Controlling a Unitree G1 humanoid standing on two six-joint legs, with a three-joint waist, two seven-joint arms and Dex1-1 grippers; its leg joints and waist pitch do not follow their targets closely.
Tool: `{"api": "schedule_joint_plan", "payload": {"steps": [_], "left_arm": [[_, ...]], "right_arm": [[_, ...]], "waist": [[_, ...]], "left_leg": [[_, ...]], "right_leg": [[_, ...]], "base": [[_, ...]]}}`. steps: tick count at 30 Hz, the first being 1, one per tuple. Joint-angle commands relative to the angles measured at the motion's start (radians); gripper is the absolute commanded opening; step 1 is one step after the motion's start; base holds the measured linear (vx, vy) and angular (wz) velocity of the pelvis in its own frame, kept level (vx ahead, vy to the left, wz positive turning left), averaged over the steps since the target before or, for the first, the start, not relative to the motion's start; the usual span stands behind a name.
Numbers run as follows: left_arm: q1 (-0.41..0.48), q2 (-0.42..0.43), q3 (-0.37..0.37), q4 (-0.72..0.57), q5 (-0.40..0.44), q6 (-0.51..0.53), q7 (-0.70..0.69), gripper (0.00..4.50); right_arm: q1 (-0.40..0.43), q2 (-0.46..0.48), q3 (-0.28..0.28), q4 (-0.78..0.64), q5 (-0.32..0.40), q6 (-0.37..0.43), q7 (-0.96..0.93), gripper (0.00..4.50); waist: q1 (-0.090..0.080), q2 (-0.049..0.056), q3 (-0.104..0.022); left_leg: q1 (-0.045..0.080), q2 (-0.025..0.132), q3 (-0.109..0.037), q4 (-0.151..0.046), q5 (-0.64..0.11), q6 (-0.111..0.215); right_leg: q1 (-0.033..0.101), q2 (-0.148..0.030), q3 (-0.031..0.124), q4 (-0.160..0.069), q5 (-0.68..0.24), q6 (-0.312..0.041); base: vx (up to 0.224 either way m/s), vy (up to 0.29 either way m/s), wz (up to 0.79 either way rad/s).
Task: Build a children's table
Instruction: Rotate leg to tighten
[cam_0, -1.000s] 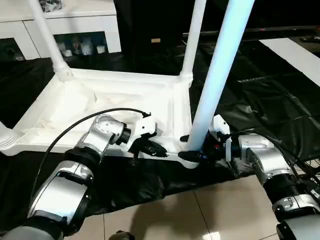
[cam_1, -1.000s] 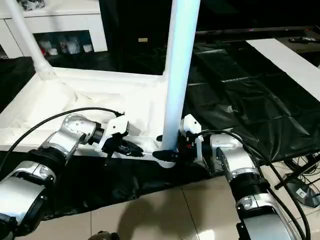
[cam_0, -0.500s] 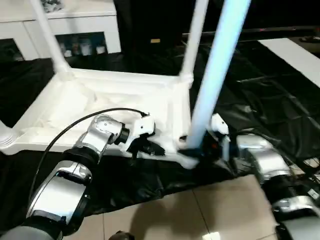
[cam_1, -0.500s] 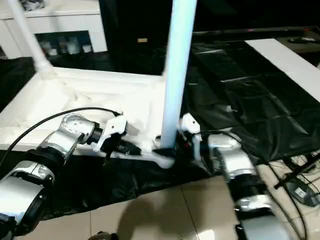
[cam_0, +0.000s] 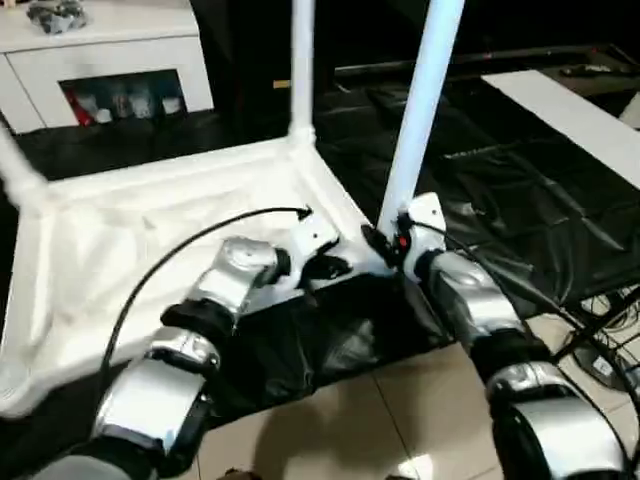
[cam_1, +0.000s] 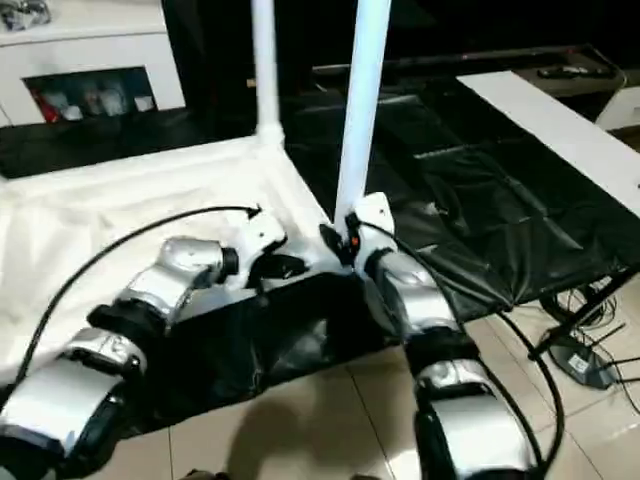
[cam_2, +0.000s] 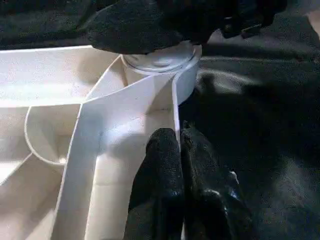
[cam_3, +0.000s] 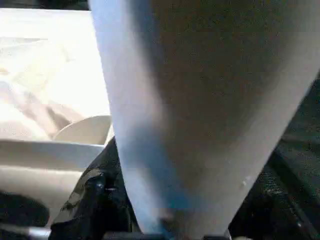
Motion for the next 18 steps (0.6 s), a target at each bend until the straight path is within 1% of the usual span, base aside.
{"api": "schedule_joint_plan", "payload": {"steps": [1,2,3,4,6,7,8,9,10,11,12,13,15,16,17,18], "left_arm": [[-0.007,-0.069,-0.039,-0.067,-0.020,-0.042,-0.061,0.00],[-0.008,-0.067,-0.038,-0.066,-0.020,-0.043,-0.061,0.00],[-0.011,-0.047,-0.035,-0.058,-0.016,-0.050,-0.057,0.00],[-0.011,-0.036,-0.034,-0.056,-0.015,-0.054,-0.062,0.00],[-0.009,-0.022,-0.036,-0.059,-0.012,-0.059,-0.068,0.00],[-0.007,-0.012,-0.037,-0.061,-0.013,-0.066,-0.083,0.00],[-0.006,-0.008,-0.038,-0.061,-0.013,-0.068,-0.088,0.00],[-0.001,0.008,-0.043,-0.066,-0.014,-0.085,-0.112,0.00],[0.001,0.014,-0.044,-0.068,-0.016,-0.090,-0.125,0.00],[0.002,0.017,-0.045,-0.070,-0.018,-0.093,-0.134,0.00],[0.003,0.022,-0.046,-0.071,-0.019,-0.095,-0.145,0.00],[0.003,0.022,-0.046,-0.071,-0.019,-0.095,-0.145,0.00],[0.003,0.052,-0.057,-0.065,-0.017,-0.134,-0.209,0.00],[0.003,0.060,-0.061,-0.061,-0.016,-0.145,-0.227,0.00],[0.000,0.070,-0.064,-0.055,-0.017,-0.152,-0.248,0.00],[-0.004,0.081,-0.067,-0.045,-0.015,-0.164,-0.273,0.00]], "right_arm": [[0.006,0.055,0.038,0.078,-0.016,0.032,0.005,1.94],[0.006,0.056,0.038,0.079,-0.015,0.030,0.007,1.94],[0.000,0.059,0.033,0.087,-0.006,0.008,0.031,2.49],[-0.003,0.058,0.028,0.090,-0.001,0.003,0.041,2.63],[-0.008,0.054,0.021,0.094,0.004,-0.002,0.055,2.63],[-0.009,0.045,0.020,0.090,0.008,-0.004,0.080,2.79],[-0.009,0.042,0.021,0.088,0.008,-0.005,0.090,2.96],[-0.009,0.022,0.028,0.081,0.006,-0.015,0.144,3.06],[-0.006,0.011,0.037,0.074,0.000,-0.020,0.168,3.06],[-0.004,0.004,0.043,0.070,-0.005,-0.025,0.184,3.14],[-0.001,-0.007,0.054,0.064,-0.012,-0.029,0.205,3.14],[-0.001,-0.007,0.054,0.064,-0.012,-0.029,0.205,3.14],[0.023,-0.059,0.084,0.019,0.000,-0.024,0.365,3.14],[0.032,-0.075,0.093,0.002,0.006,-0.025,0.422,3.14],[0.048,-0.095,0.107,-0.029,0.020,-0.026,0.498,3.14],[0.069,-0.119,0.123,-0.072,0.042,-0.016,0.603,3.14]], "waist": [[0.003,-0.001,-0.064],[0.002,0.000,-0.064],[0.000,0.000,-0.064],[-0.001,0.000,-0.064],[-0.002,0.000,-0.065],[0.000,0.003,-0.065],[-0.002,0.001,-0.065],[-0.001,0.003,-0.067],[-0.001,0.001,-0.068],[0.002,0.002,-0.070],[0.003,0.002,-0.072],[0.005,0.002,-0.072],[0.012,0.002,-0.076],[0.022,0.002,-0.080],[0.026,0.000,-0.077],[0.033,0.000,-0.076]], "left_leg": [[0.026,0.026,-0.024,-0.066,-0.336,0.005],[0.026,0.026,-0.024,-0.065,-0.332,0.012],[0.025,0.026,-0.024,-0.065,-0.332,0.015],[0.025,0.026,-0.024,-0.065,-0.335,0.018],[0.027,0.026,-0.023,-0.063,-0.337,0.020],[0.028,0.027,-0.023,-0.063,-0.336,0.020],[0.023,0.026,-0.024,-0.064,-0.323,0.024],[0.023,0.027,-0.024,-0.064,-0.319,0.027],[0.021,0.027,-0.023,-0.060,-0.306,0.038],[0.022,0.028,-0.020,-0.058,-0.281,0.049],[0.020,0.027,-0.019,-0.055,-0.248,0.060],[0.020,0.028,-0.019,-0.054,-0.234,0.065],[0.019,0.027,-0.017,-0.048,-0.196,0.085],[0.017,0.029,-0.015,-0.042,-0.156,0.115],[0.016,0.028,-0.013,-0.042,-0.157,0.124],[0.018,0.029,-0.013,-0.042,-0.169,0.131]], "right_leg": [[0.024,-0.035,0.034,-0.086,-0.207,-0.222],[0.024,-0.034,0.034,-0.084,-0.188,-0.227],[0.025,-0.034,0.033,-0.083,-0.182,-0.231],[0.026,-0.034,0.033,-0.083,-0.183,-0.233],[0.025,-0.035,0.034,-0.084,-0.183,-0.240],[0.024,-0.035,0.035,-0.083,-0.176,-0.242],[0.029,-0.034,0.034,-0.080,-0.159,-0.244],[0.030,-0.034,0.033,-0.079,-0.150,-0.245],[0.033,-0.035,0.033,-0.076,-0.121,-0.252],[0.033,-0.033,0.033,-0.072,-0.080,-0.264],[0.035,-0.032,0.031,-0.065,-0.036,-0.275],[0.036,-0.032,0.031,-0.063,-0.020,-0.278],[0.040,-0.031,0.029,-0.058,0.028,-0.287],[0.040,-0.029,0.028,-0.049,0.100,-0.295],[0.039,-0.027,0.027,-0.050,0.106,-0.297],[0.038,-0.029,0.028,-0.050,0.104,-0.297]], "base": [[0.000,0.000,0.00],[0.000,0.000,0.00],[0.000,0.000,0.00],[0.000,0.000,0.00],[0.000,0.000,0.00],[0.000,0.000,0.00],[0.000,0.000,0.00],[0.000,0.000,0.00],[0.000,0.000,0.00],[0.000,0.000,0.00],[0.000,0.000,0.00],[0.000,0.000,0.00],[0.000,0.000,0.00],[0.000,0.000,0.00],[0.000,0.000,0.00],[0.000,0.000,0.00]]}}
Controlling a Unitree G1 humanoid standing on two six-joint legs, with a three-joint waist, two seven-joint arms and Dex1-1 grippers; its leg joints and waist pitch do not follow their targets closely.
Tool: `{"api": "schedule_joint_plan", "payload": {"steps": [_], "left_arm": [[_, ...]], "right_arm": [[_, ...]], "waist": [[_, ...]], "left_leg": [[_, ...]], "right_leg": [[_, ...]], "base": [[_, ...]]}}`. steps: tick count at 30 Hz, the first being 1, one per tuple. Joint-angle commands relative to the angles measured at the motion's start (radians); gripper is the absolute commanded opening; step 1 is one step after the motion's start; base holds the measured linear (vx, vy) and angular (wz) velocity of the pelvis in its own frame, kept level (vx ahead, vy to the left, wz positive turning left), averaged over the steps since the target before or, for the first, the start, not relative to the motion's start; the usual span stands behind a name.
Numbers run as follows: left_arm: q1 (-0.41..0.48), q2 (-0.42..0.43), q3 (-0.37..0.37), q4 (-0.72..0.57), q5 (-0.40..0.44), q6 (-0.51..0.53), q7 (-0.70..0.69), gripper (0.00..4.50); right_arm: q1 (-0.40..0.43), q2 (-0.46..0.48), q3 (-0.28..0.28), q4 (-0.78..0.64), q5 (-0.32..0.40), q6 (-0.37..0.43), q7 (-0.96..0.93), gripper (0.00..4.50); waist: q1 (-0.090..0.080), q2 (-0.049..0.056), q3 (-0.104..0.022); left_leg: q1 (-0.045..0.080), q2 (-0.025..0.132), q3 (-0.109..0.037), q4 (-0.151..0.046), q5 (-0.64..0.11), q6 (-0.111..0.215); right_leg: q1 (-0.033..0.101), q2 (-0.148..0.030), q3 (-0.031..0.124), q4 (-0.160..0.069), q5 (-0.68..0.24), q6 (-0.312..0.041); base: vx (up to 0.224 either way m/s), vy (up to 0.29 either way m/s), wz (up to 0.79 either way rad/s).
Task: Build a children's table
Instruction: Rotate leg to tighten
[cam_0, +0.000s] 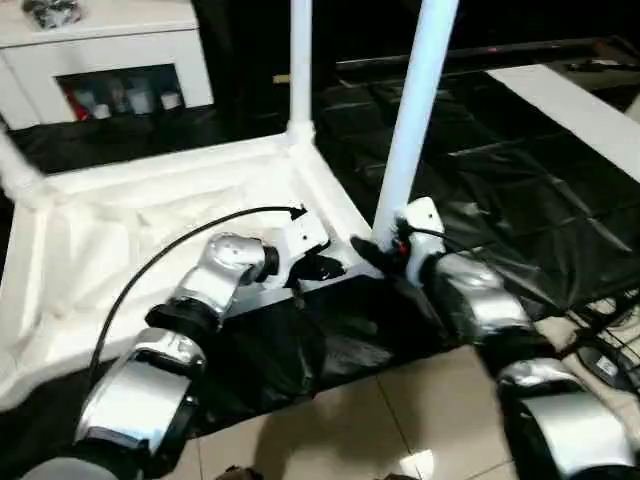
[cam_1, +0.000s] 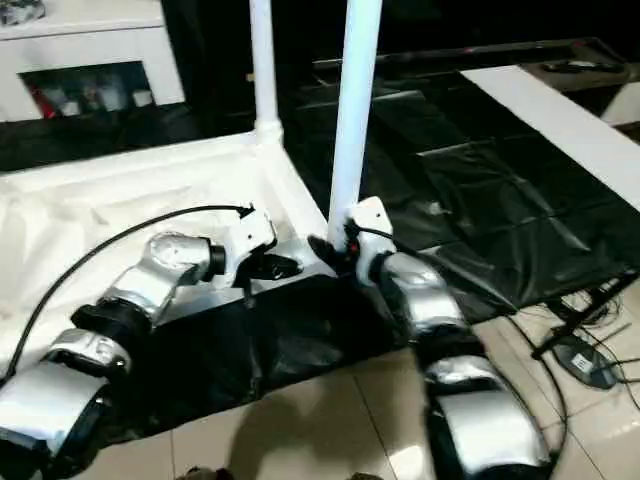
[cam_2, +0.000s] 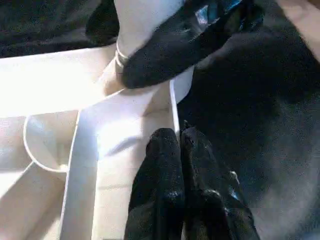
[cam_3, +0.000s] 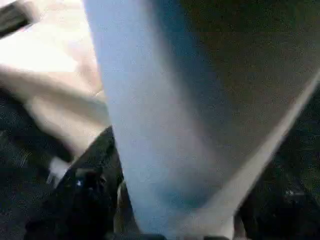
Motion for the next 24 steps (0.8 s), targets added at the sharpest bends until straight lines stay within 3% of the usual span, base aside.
{"api": "schedule_joint_plan", "payload": {"steps": [1,4,9,10,12,18,24], "left_arm": [[-0.019,-0.008,-0.035,-0.012,0.002,-0.047,-0.068,0.00],[-0.029,0.011,-0.031,0.007,-0.010,-0.067,-0.126,0.00],[-0.036,0.023,-0.030,0.019,-0.030,-0.066,-0.206,0.00],[-0.036,0.025,-0.032,0.022,-0.028,-0.072,-0.211,0.00],[-0.038,0.028,-0.037,0.029,-0.025,-0.080,-0.220,0.00],[-0.042,0.032,-0.038,0.045,-0.020,-0.096,-0.232,0.00],[-0.042,0.037,-0.036,0.048,-0.022,-0.096,-0.245,0.00]], "right_arm": [[0.031,0.002,0.064,-0.055,0.031,0.031,0.180,3.14],[0.072,-0.043,0.117,-0.130,0.034,0.040,0.325,3.14],[0.109,-0.089,0.171,-0.208,0.057,0.096,0.492,3.14],[0.113,-0.092,0.178,-0.216,0.056,0.100,0.504,2.88],[0.121,-0.097,0.191,-0.234,0.053,0.113,0.525,2.88],[0.132,-0.101,0.207,-0.265,0.051,0.138,0.553,2.55],[0.136,-0.099,0.203,-0.281,0.057,0.167,0.561,2.49]], "waist": [[0.005,-0.001,-0.076],[0.021,-0.001,-0.073],[0.026,-0.001,-0.069],[0.027,0.000,-0.069],[0.027,-0.002,-0.069],[0.031,-0.005,-0.070],[0.033,-0.007,-0.073]], "left_leg": [[0.032,0.028,-0.013,-0.041,-0.178,0.129],[0.038,0.032,-0.014,-0.047,-0.219,0.102],[0.039,0.035,-0.017,-0.055,-0.263,0.062],[0.039,0.035,-0.018,-0.056,-0.270,0.056],[0.038,0.034,-0.018,-0.056,-0.274,0.048],[0.038,0.033,-0.018,-0.055,-0.263,0.044],[0.037,0.032,-0.017,-0.051,-0.222,0.065]], "right_leg": [[0.050,-0.030,0.031,-0.052,0.095,-0.296],[0.044,-0.032,0.031,-0.060,0.007,-0.287],[0.043,-0.036,0.033,-0.066,-0.080,-0.276],[0.042,-0.037,0.033,-0.066,-0.088,-0.274],[0.041,-0.037,0.033,-0.068,-0.101,-0.268],[0.041,-0.039,0.034,-0.068,-0.104,-0.262],[0.042,-0.039,0.033,-0.061,-0.055,-0.271]], "base": [[0.000,0.000,0.00],[0.000,0.000,0.00],[0.000,0.000,0.00],[0.000,0.000,0.00],[0.000,0.000,0.00],[0.000,0.000,0.00],[0.000,0.000,0.00]]}}
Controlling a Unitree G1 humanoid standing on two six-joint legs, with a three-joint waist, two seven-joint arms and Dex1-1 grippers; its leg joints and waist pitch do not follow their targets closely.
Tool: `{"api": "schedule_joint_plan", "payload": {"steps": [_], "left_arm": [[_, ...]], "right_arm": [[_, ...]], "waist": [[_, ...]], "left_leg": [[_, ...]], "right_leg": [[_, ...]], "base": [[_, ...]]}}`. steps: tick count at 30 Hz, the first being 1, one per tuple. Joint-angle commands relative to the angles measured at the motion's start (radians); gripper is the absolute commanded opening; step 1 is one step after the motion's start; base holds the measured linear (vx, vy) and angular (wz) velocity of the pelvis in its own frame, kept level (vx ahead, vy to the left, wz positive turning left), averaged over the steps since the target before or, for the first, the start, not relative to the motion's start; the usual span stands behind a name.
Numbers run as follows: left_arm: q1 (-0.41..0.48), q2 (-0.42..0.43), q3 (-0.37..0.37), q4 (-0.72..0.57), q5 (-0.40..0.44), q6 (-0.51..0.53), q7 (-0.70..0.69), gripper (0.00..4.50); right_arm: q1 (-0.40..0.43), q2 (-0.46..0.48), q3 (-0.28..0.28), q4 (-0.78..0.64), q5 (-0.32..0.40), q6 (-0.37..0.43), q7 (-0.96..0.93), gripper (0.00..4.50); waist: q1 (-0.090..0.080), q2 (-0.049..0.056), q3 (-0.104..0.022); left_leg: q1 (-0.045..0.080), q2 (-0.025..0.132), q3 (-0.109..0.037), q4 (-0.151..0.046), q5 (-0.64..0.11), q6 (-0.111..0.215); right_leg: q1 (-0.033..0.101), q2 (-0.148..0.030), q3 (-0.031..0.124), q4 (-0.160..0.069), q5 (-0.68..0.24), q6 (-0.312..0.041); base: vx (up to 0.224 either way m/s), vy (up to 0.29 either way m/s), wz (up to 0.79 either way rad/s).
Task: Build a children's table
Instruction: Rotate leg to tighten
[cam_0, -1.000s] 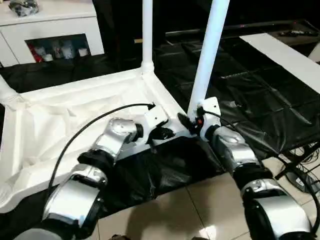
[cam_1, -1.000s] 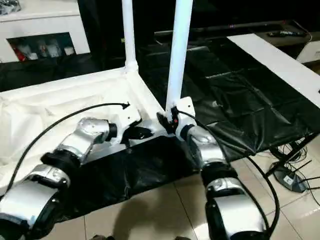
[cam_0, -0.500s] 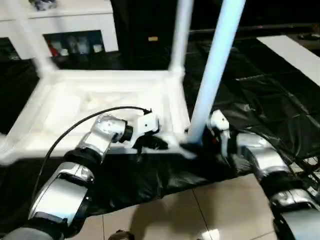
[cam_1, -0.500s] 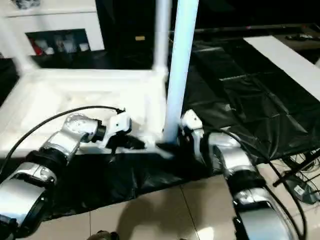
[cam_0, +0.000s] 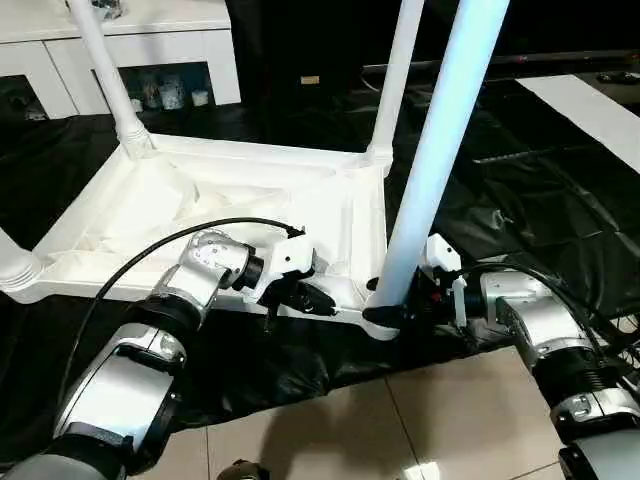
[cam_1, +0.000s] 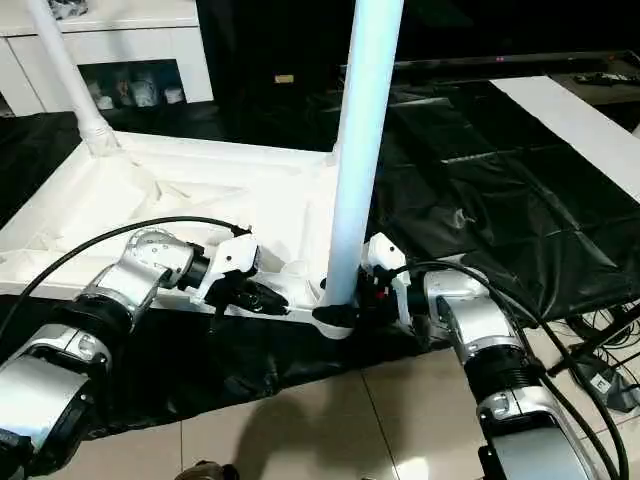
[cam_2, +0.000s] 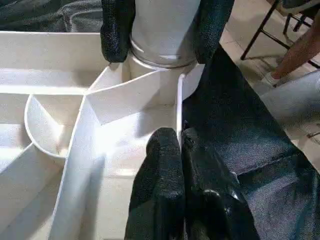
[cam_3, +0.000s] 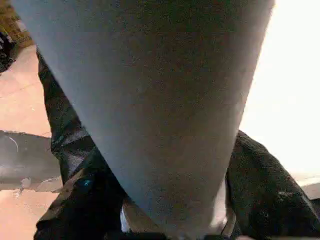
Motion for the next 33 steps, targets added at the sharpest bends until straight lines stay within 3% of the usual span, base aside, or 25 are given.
{"api": "schedule_joint_plan", "payload": {"steps": [1,6,7,8,9,12,14,16,21,24,27,29,33], "left_arm": [[-0.030,-0.014,0.005,0.007,-0.003,0.000,0.043,0.00],[-0.024,-0.021,0.022,0.005,-0.002,0.035,0.129,0.00],[-0.023,-0.025,0.024,0.001,0.002,0.048,0.154,0.00],[-0.023,-0.026,0.025,0.000,0.002,0.051,0.160,0.00],[-0.019,-0.045,0.034,-0.018,0.003,0.080,0.214,0.00],[-0.012,-0.083,0.044,-0.050,0.000,0.123,0.283,0.00],[-0.009,-0.096,0.047,-0.061,-0.002,0.136,0.299,0.00],[0.000,-0.139,0.049,-0.087,0.002,0.165,0.367,0.00],[0.013,-0.199,0.022,-0.087,0.031,0.150,0.473,0.00],[0.009,-0.188,0.008,-0.042,0.066,0.113,0.522,0.00],[0.008,-0.172,0.012,-0.033,0.068,0.097,0.519,0.00],[0.011,-0.162,0.016,-0.041,0.067,0.097,0.511,0.00],[0.010,-0.151,0.020,-0.042,0.064,0.097,0.506,0.00]], "right_arm": [[0.020,0.045,0.080,-0.029,0.014,0.026,0.098,2.49],[-0.008,0.103,0.006,0.066,-0.019,-0.013,-0.152,2.48],[-0.021,0.118,-0.013,0.099,-0.030,-0.020,-0.231,2.48],[-0.024,0.121,-0.018,0.106,-0.033,-0.022,-0.247,2.48],[-0.053,0.158,-0.064,0.175,-0.043,-0.034,-0.419,2.48],[-0.088,0.206,-0.114,0.244,-0.038,-0.044,-0.591,2.48],[-0.096,0.218,-0.123,0.259,-0.038,-0.044,-0.634,2.48],[-0.122,0.250,-0.146,0.304,-0.041,-0.037,-0.767,2.47],[-0.168,0.303,-0.178,0.386,-0.041,-0.072,-0.894,2.47],[-0.184,0.320,-0.167,0.413,-0.069,-0.101,-0.930,2.47],[-0.188,0.329,-0.176,0.420,-0.057,-0.113,-0.901,3.17],[-0.197,0.330,-0.181,0.425,-0.055,-0.124,-0.909,3.24],[-0.198,0.310,-0.186,0.409,-0.053,-0.142,-0.898,3.62]], "waist": [[-0.001,-0.008,-0.072],[-0.003,-0.007,-0.068],[-0.012,-0.007,-0.064],[-0.012,-0.007,-0.064],[-0.025,-0.006,-0.062],[-0.044,-0.004,-0.061],[-0.052,-0.005,-0.063],[-0.055,-0.004,-0.065],[-0.049,-0.009,-0.070],[-0.048,-0.005,-0.071],[-0.048,-0.003,-0.070],[-0.048,0.002,-0.070],[-0.048,0.002,-0.070]], "left_leg": [[0.035,0.032,-0.018,-0.056,-0.219,0.070],[0.035,0.034,-0.018,-0.059,-0.245,0.049],[0.035,0.032,-0.022,-0.066,-0.296,0.019],[0.035,0.032,-0.022,-0.066,-0.296,0.019],[0.038,0.032,-0.025,-0.069,-0.339,-0.011],[0.037,0.030,-0.031,-0.074,-0.373,-0.037],[0.035,0.029,-0.033,-0.075,-0.373,-0.039],[0.037,0.029,-0.029,-0.074,-0.356,-0.030],[0.035,0.025,-0.022,-0.062,-0.288,0.019],[0.035,0.026,-0.022,-0.062,-0.279,0.027],[0.034,0.025,-0.021,-0.062,-0.291,0.024],[0.035,0.026,-0.022,-0.065,-0.298,0.019],[0.035,0.026,-0.022,-0.065,-0.307,0.016]], "right_leg": [[0.039,-0.037,0.032,-0.062,-0.059,-0.265],[0.033,-0.040,0.033,-0.068,-0.125,-0.252],[0.033,-0.040,0.030,-0.076,-0.220,-0.233],[0.033,-0.040,0.030,-0.076,-0.220,-0.233],[0.026,-0.043,0.033,-0.081,-0.289,-0.221],[0.023,-0.042,0.032,-0.087,-0.348,-0.196],[0.025,-0.040,0.031,-0.088,-0.338,-0.190],[0.022,-0.036,0.034,-0.085,-0.266,-0.205],[0.027,-0.036,0.035,-0.082,-0.178,-0.220],[0.027,-0.033,0.034,-0.079,-0.156,-0.218],[0.028,-0.032,0.034,-0.079,-0.151,-0.221],[0.028,-0.031,0.034,-0.079,-0.149,-0.221],[0.029,-0.031,0.034,-0.078,-0.139,-0.226]], "base": [[0.000,0.000,0.00],[0.000,0.000,0.00],[0.000,0.000,0.00],[0.000,0.000,0.00],[0.000,0.000,0.00],[0.000,0.000,0.00],[0.000,0.000,0.00],[0.000,0.000,0.00],[0.000,0.000,0.00],[0.000,0.000,0.00],[0.000,0.000,0.00],[0.000,0.000,0.00],[0.000,0.000,0.00]]}}
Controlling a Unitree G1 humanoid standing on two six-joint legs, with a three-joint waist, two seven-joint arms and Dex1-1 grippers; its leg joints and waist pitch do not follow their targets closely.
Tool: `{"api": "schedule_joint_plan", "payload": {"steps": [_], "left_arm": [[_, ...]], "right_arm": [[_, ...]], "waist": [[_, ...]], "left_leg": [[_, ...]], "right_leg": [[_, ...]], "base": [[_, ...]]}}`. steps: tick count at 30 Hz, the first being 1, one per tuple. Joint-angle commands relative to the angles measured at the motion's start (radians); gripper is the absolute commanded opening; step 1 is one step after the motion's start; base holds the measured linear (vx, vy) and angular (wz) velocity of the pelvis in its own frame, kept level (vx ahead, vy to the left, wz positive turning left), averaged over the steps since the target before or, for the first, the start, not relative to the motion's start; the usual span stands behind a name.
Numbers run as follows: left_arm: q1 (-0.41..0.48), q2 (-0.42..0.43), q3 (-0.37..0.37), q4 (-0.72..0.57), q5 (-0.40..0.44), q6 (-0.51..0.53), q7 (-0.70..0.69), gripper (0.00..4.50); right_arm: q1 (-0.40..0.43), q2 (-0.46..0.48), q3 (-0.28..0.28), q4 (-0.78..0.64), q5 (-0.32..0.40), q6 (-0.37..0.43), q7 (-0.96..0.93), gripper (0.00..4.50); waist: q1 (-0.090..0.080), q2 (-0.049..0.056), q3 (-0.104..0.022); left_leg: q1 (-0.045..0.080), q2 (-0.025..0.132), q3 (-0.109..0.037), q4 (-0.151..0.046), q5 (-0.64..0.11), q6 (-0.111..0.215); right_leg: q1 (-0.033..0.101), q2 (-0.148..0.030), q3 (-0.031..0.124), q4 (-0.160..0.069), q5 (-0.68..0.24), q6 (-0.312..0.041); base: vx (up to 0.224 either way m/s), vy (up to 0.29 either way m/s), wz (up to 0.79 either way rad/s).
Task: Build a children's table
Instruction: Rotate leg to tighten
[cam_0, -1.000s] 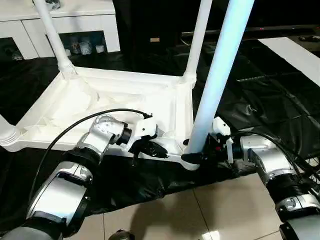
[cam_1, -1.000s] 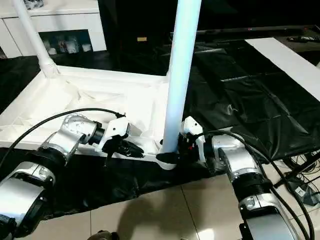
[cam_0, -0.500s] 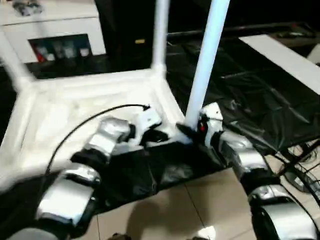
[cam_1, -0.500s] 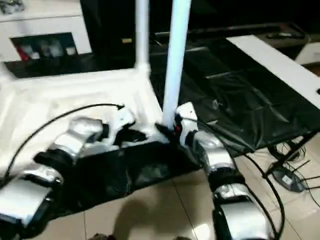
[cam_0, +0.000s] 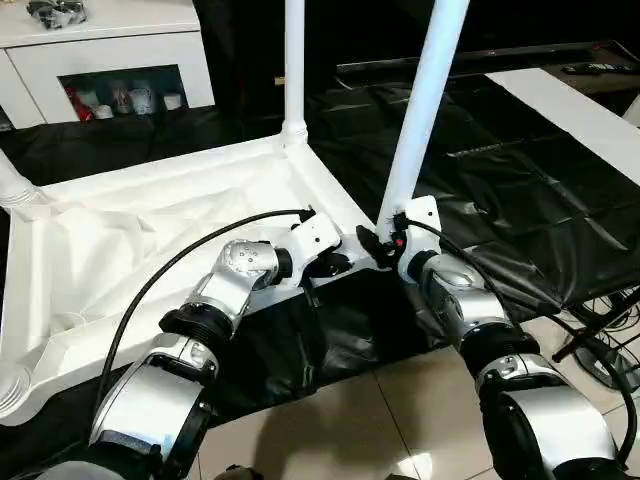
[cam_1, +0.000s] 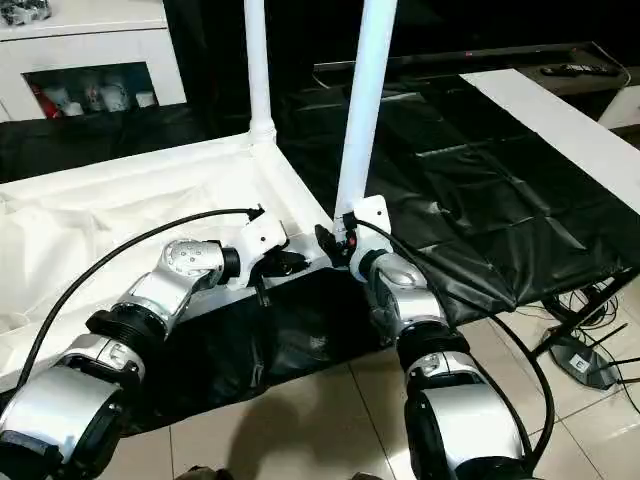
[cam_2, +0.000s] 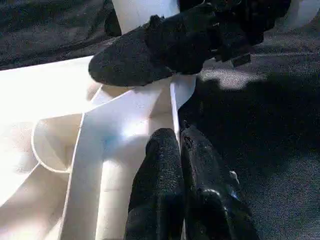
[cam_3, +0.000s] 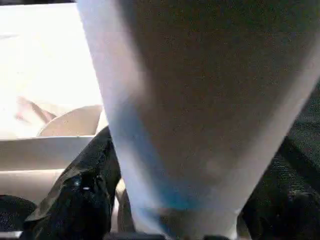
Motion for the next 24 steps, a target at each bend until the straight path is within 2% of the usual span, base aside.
{"api": "schedule_joint_plan", "payload": {"steps": [1,2,4,5,6,7,9,11,13,14,15,16,17,18,19,20,21,24], "left_arm": [[-0.014,-0.015,-0.031,-0.010,0.004,-0.033,-0.035,0.00],[-0.015,-0.014,-0.030,-0.008,0.003,-0.034,-0.035,0.00],[-0.018,-0.012,-0.028,-0.004,0.002,-0.039,-0.034,0.00],[-0.019,-0.011,-0.026,-0.002,0.001,-0.045,-0.032,0.00],[-0.020,-0.010,-0.024,0.001,0.000,-0.051,-0.029,0.00],[-0.020,-0.009,-0.021,0.002,-0.004,-0.055,-0.032,0.00],[-0.018,-0.001,-0.018,-0.001,-0.006,-0.060,-0.032,0.00],[-0.015,0.006,-0.017,-0.004,-0.009,-0.063,-0.038,0.00],[-0.013,0.015,-0.013,-0.005,-0.012,-0.064,-0.045,0.00],[-0.013,0.015,-0.013,-0.005,-0.012,-0.064,-0.045,0.00],[-0.011,0.024,-0.011,-0.006,-0.016,-0.065,-0.052,0.00],[-0.010,0.029,-0.011,-0.005,-0.016,-0.064,-0.053,0.00],[-0.010,0.034,-0.011,-0.003,-0.014,-0.065,-0.055,0.00],[-0.010,0.034,-0.011,-0.003,-0.014,-0.065,-0.055,0.00],[-0.010,0.041,-0.011,0.002,-0.010,-0.072,-0.053,0.00],[-0.009,0.044,-0.010,0.004,-0.010,-0.074,-0.052,0.00],[-0.009,0.044,-0.010,0.004,-0.010,-0.074,-0.052,0.00],[-0.007,0.050,-0.004,0.006,-0.009,-0.088,-0.039,0.00]], "right_arm": [[0.006,0.015,0.028,0.003,-0.001,0.014,0.040,3.69],[0.016,0.006,0.035,-0.019,-0.002,0.019,0.058,3.69],[0.032,-0.008,0.050,-0.052,-0.008,0.022,0.081,4.01],[0.057,-0.024,0.064,-0.102,-0.013,0.038,0.099,4.01],[0.083,-0.040,0.079,-0.154,-0.023,0.052,0.113,4.09],[0.129,-0.062,0.098,-0.248,-0.039,0.089,0.113,4.20],[0.209,-0.095,0.121,-0.430,-0.048,0.193,0.120,4.30],[0.256,-0.111,0.135,-0.539,-0.045,0.266,0.131,4.30],[0.301,-0.132,0.165,-0.656,-0.047,0.370,0.143,4.30],[0.301,-0.132,0.165,-0.656,-0.047,0.370,0.143,4.30],[0.345,-0.154,0.203,-0.775,-0.037,0.461,0.173,4.30],[0.360,-0.163,0.223,-0.820,-0.034,0.493,0.188,4.30],[0.370,-0.168,0.237,-0.852,-0.032,0.516,0.196,4.30],[0.370,-0.168,0.237,-0.852,-0.032,0.516,0.196,4.30],[0.386,-0.178,0.256,-0.916,-0.038,0.575,0.192,4.30],[0.391,-0.182,0.261,-0.941,-0.043,0.588,0.189,4.30],[0.391,-0.182,0.261,-0.941,-0.043,0.588,0.189,4.30],[0.415,-0.194,0.264,-1.046,-0.037,0.673,0.174,4.30]], "waist": [[-0.002,0.004,-0.070],[-0.002,0.004,-0.069],[0.001,0.004,-0.070],[0.000,-0.003,-0.070],[0.007,-0.001,-0.069],[0.008,-0.004,-0.070],[0.017,-0.002,-0.069],[0.021,0.002,-0.069],[0.020,0.005,-0.066],[0.021,0.002,-0.066],[0.023,0.011,-0.064],[0.022,0.009,-0.064],[0.023,0.011,-0.064],[0.022,0.010,-0.064],[0.021,0.012,-0.063],[0.020,0.012,-0.062],[0.019,0.012,-0.062],[0.012,0.015,-0.060]], "left_leg": [[0.034,0.026,-0.020,-0.065,-0.308,0.017],[0.033,0.026,-0.021,-0.066,-0.307,0.019],[0.034,0.027,-0.019,-0.065,-0.300,0.024],[0.031,0.025,-0.019,-0.064,-0.286,0.030],[0.033,0.027,-0.019,-0.063,-0.273,0.037],[0.032,0.026,-0.018,-0.062,-0.262,0.040],[0.032,0.025,-0.019,-0.063,-0.235,0.051],[0.032,0.025,-0.019,-0.066,-0.245,0.049],[0.032,0.025,-0.022,-0.068,-0.276,0.031],[0.034,0.026,-0.022,-0.069,-0.294,0.020],[0.034,0.025,-0.024,-0.072,-0.313,0.009],[0.036,0.026,-0.025,-0.074,-0.334,-0.002],[0.036,0.026,-0.026,-0.075,-0.338,-0.007],[0.036,0.026,-0.026,-0.075,-0.348,-0.015],[0.035,0.025,-0.028,-0.077,-0.354,-0.019],[0.033,0.024,-0.029,-0.078,-0.359,-0.026],[0.033,0.024,-0.030,-0.078,-0.362,-0.029],[0.035,0.024,-0.033,-0.080,-0.391,-0.041]], "right_leg": [[0.034,-0.031,0.032,-0.076,-0.147,-0.230],[0.036,-0.031,0.032,-0.076,-0.145,-0.229],[0.037,-0.031,0.032,-0.075,-0.129,-0.228],[0.039,-0.029,0.032,-0.073,-0.114,-0.228],[0.038,-0.030,0.032,-0.074,-0.106,-0.223],[0.041,-0.028,0.032,-0.073,-0.097,-0.219],[0.043,-0.026,0.033,-0.071,-0.075,-0.201],[0.042,-0.028,0.032,-0.075,-0.097,-0.193],[0.040,-0.028,0.032,-0.081,-0.151,-0.185],[0.037,-0.029,0.033,-0.083,-0.175,-0.179],[0.038,-0.029,0.033,-0.086,-0.200,-0.170],[0.035,-0.028,0.034,-0.088,-0.218,-0.162],[0.036,-0.029,0.034,-0.088,-0.219,-0.158],[0.033,-0.030,0.034,-0.090,-0.228,-0.156],[0.032,-0.029,0.034,-0.090,-0.235,-0.156],[0.034,-0.029,0.034,-0.091,-0.247,-0.148],[0.033,-0.030,0.034,-0.091,-0.248,-0.146],[0.030,-0.028,0.035,-0.095,-0.264,-0.144]], "base": [[0.000,0.000,0.00],[0.000,0.000,0.00],[0.000,0.000,0.00],[0.000,0.000,0.00],[0.000,0.000,0.00],[0.000,0.000,0.00],[0.000,0.000,0.00],[0.000,0.000,0.00],[0.000,0.000,0.00],[0.000,0.000,0.00],[0.000,0.000,0.00],[0.000,0.000,0.00],[0.000,0.000,0.00],[0.000,0.000,0.00],[0.000,0.000,0.00],[0.000,0.000,0.00],[0.000,0.000,0.00],[0.000,0.000,0.00]]}}
